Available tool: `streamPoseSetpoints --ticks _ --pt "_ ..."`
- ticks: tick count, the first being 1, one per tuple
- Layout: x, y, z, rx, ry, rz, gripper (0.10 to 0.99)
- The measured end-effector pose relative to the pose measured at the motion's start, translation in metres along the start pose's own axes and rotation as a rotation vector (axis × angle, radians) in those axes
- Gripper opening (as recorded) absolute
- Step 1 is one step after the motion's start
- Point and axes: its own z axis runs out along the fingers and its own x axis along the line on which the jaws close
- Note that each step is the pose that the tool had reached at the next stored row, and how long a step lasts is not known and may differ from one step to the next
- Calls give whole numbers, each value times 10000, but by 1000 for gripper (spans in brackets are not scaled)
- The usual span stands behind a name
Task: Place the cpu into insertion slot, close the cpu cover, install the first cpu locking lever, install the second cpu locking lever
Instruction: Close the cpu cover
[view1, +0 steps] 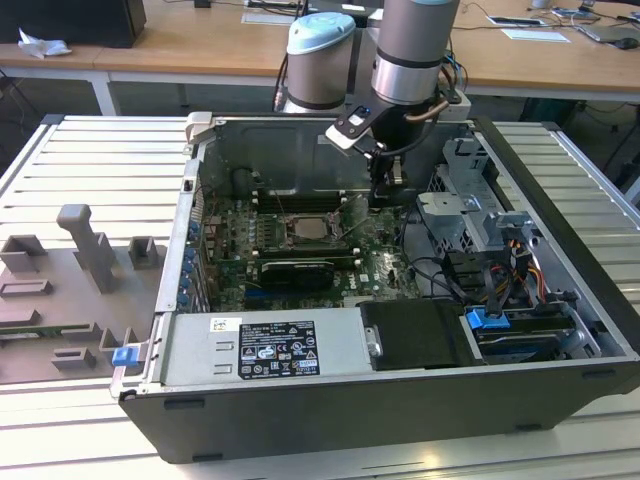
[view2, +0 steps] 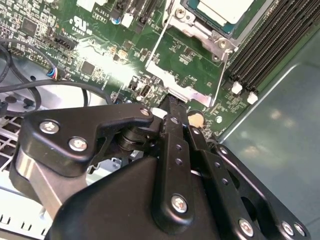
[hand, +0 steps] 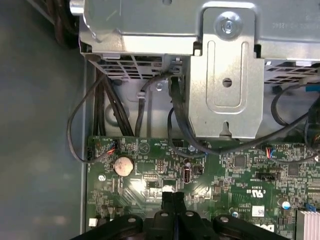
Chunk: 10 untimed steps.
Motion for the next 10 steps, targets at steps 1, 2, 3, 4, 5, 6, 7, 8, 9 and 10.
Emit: streamPoseSetpoints --ticks 1,2,3,4,5,6,7,8,9,10 --pt "0 -8 0 0 1 -1 106" --pt "0 -15 0 1 0 -1 106" --pt "1 -22 0 0 1 -1 106" --pt "0 -29 0 0 1 0 106" --pt "1 -32 0 0 1 -2 106" --pt "1 -37 0 0 1 0 106" --pt "1 -38 0 0 1 -1 106" --pt "1 -40 0 0 1 -1 106" --pt "1 -42 0 0 1 -2 106" --pt "1 -45 0 0 1 2 106"
